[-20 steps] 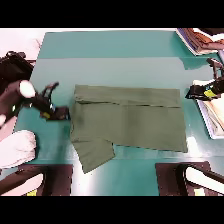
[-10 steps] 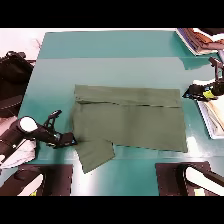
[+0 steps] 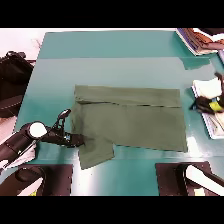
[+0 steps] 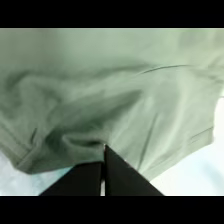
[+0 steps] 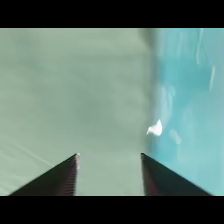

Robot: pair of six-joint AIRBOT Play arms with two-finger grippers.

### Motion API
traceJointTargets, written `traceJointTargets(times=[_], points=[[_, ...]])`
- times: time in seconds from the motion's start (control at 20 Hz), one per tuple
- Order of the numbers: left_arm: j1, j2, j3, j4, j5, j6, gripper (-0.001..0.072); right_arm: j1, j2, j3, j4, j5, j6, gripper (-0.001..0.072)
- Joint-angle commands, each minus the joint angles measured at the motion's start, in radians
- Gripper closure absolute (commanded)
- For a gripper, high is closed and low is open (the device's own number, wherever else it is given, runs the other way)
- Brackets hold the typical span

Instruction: Fold the shirts.

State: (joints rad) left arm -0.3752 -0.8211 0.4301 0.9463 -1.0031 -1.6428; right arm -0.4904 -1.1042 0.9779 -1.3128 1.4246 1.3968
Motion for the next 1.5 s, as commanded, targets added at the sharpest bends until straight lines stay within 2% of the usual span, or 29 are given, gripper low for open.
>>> traceJointTargets(times=[0.0,0.2,0.45,0.6,0.65,0.7,0.75,0.8,0.95,1.15,1.3,1.45], points=[[-0.01,0.001,0.045,-0.003,0.007,0.024,0.0684,-0.19,0.019,-0.185,-0.105,0.049,-0.002,0.0107],[-0.01,0.001,0.046,-0.003,0.007,0.027,0.0684,-0.304,-0.035,-0.364,-0.093,0.064,-0.003,0.0144],[-0.009,0.001,0.046,-0.004,0.007,0.027,0.0684,-0.19,-0.018,-0.445,0.004,-0.064,-0.004,0.02],[-0.01,0.001,0.046,-0.004,0.005,0.027,0.0684,-0.087,0.012,-0.426,0.011,-0.076,-0.003,0.0346],[-0.009,0.001,0.046,-0.004,-0.005,0.027,0.0684,-0.058,0.02,-0.414,0.011,-0.067,-0.003,0.047],[-0.009,0.002,0.046,-0.005,-0.02,0.027,0.0684,-0.029,0.033,-0.397,0.011,-0.053,-0.004,0.0546],[-0.009,0.002,0.051,-0.003,-0.04,0.027,0.0684,-0.005,0.053,-0.377,0.009,-0.04,-0.011,0.0656],[-0.009,0.002,0.062,-0.003,-0.061,0.028,0.0684,0.012,0.075,-0.354,0.008,-0.024,-0.012,0.0692],[-0.009,0.003,0.148,0.029,-0.105,0.027,0.0684,0.027,0.149,-0.262,0.001,0.032,-0.012,0.0692],[-0.008,0.001,0.369,0.187,-0.108,0.021,0.0684,0.028,0.176,-0.103,0.004,0.087,-0.01,0.0693],[0.089,-0.023,0.491,0.249,-0.062,0.025,0.0685,0.054,0.103,0.022,0.011,0.081,-0.001,0.0693],[0.196,-0.129,0.561,0.245,-0.021,0.082,0.0685,0.133,-0.032,0.143,0.008,0.056,0.014,0.0693]])
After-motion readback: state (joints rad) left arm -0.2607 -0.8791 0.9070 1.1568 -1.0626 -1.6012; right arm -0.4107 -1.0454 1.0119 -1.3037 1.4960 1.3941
